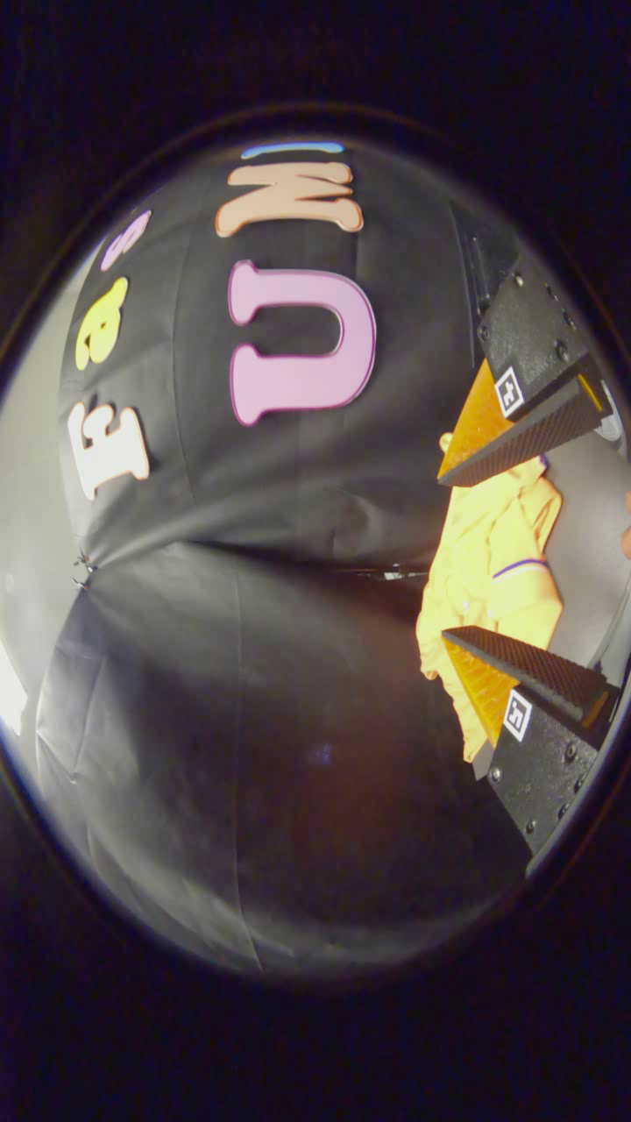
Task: Put the clothes into the washing machine and then close the washing machine lid.
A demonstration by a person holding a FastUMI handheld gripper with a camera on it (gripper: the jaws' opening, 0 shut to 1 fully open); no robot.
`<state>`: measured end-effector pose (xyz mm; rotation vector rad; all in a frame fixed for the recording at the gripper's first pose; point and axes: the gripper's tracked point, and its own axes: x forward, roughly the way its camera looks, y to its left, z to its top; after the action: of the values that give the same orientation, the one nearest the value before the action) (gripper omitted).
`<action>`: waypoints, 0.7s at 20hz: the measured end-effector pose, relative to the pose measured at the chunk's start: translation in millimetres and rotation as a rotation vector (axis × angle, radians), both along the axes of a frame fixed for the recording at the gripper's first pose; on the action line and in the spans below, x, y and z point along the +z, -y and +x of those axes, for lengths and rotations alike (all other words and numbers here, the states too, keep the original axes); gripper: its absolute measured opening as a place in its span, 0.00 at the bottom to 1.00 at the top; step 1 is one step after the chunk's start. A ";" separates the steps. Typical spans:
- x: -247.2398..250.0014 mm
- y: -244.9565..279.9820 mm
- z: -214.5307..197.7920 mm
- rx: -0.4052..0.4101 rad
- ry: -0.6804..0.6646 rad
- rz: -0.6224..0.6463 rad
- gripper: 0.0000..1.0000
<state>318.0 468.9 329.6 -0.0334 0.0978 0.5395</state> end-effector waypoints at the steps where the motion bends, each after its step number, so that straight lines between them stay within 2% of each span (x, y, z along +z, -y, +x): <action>1: -3.6 -12.0 10.6 0.007 -0.024 -0.011 0.96; 8: -77.1 -81.3 63.4 0.057 -0.270 -0.165 0.99; 14: -137.4 -98.5 79.5 0.088 -0.445 -0.278 0.99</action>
<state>397.5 567.5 192.2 -0.1891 0.6075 0.6115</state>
